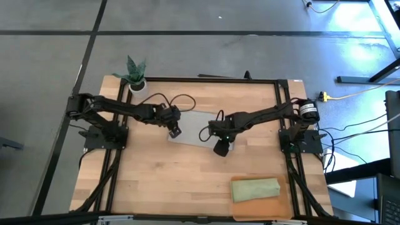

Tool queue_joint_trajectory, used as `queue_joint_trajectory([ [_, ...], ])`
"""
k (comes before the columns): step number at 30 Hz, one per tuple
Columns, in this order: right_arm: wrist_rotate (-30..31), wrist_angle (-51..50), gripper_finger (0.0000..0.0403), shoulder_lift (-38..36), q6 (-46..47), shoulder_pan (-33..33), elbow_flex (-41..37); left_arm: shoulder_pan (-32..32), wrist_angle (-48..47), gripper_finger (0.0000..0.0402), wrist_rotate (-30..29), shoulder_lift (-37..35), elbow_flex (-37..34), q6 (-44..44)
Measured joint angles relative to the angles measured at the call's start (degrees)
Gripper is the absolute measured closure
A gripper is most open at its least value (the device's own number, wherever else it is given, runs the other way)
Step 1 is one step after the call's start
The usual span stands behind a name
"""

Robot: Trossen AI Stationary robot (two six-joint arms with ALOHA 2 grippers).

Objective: Roll microfiber towels into tight, uniform cylinder then place into a basket
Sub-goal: Fold the gray microfiber cloth

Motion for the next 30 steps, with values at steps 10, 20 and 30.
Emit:
queue_joint_trajectory([
  [10,0.71,10.64,0.0242,0.01,2.80,-1.59,-8.49,-2.99,2.37,0.0320,0.50,8.30,0.00,1.64],
  [20,2.89,16.74,0.0242,-0.30,2.33,-4.90,-11.95,-4.12,2.74,0.0320,1.98,9.88,0.26,1.51],
  [30,12.98,16.55,0.0242,-0.09,-2.36,-8.32,-12.06,-9.50,2.56,0.0320,8.69,9.98,0.19,-2.81],
])
